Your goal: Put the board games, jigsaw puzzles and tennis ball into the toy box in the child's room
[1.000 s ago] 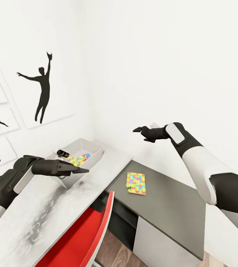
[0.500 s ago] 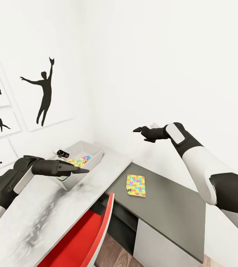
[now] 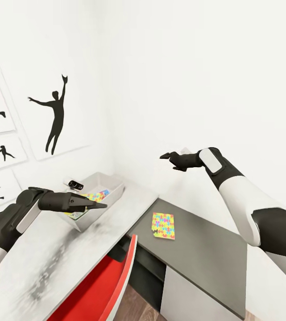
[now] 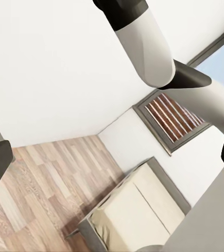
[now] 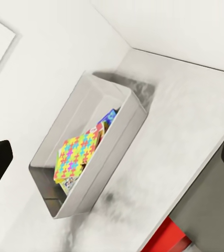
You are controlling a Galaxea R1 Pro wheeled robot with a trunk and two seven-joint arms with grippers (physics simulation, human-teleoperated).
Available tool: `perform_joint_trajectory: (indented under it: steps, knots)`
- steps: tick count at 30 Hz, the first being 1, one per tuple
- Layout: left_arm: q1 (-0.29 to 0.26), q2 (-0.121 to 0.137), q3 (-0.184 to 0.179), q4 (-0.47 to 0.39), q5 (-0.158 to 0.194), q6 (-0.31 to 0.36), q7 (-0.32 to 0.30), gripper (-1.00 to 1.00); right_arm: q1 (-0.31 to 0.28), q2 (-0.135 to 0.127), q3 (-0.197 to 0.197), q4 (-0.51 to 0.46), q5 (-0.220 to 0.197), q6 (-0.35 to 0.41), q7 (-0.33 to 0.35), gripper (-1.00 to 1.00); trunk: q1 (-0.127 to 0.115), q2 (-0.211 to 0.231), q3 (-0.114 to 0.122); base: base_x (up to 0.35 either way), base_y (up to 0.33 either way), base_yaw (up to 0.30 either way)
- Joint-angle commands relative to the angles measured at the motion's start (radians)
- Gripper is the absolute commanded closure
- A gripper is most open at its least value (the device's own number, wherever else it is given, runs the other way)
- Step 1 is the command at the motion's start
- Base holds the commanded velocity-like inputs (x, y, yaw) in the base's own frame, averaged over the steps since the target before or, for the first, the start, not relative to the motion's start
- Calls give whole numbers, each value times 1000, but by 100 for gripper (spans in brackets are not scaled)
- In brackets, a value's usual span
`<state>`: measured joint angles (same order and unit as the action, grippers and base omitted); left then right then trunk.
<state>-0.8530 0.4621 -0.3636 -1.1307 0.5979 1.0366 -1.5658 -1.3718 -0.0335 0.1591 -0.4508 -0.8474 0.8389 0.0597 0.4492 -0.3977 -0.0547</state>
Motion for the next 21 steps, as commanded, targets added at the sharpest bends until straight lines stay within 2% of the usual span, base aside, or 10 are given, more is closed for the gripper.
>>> perform_joint_trajectory:
  steps: [1, 21]
  knots:
    - [-1, 0, -3, 0, 0, 11, -5, -100, -1, -1, 5, 0, 5, 2, 6, -100, 1, -2, -1, 0, 0, 0]
    - [-1, 0, -2, 0, 0, 11, -5, -100, -1, -3, 5, 0, 5, 2, 6, -100, 1, -2, 32, 0, 0, 0]
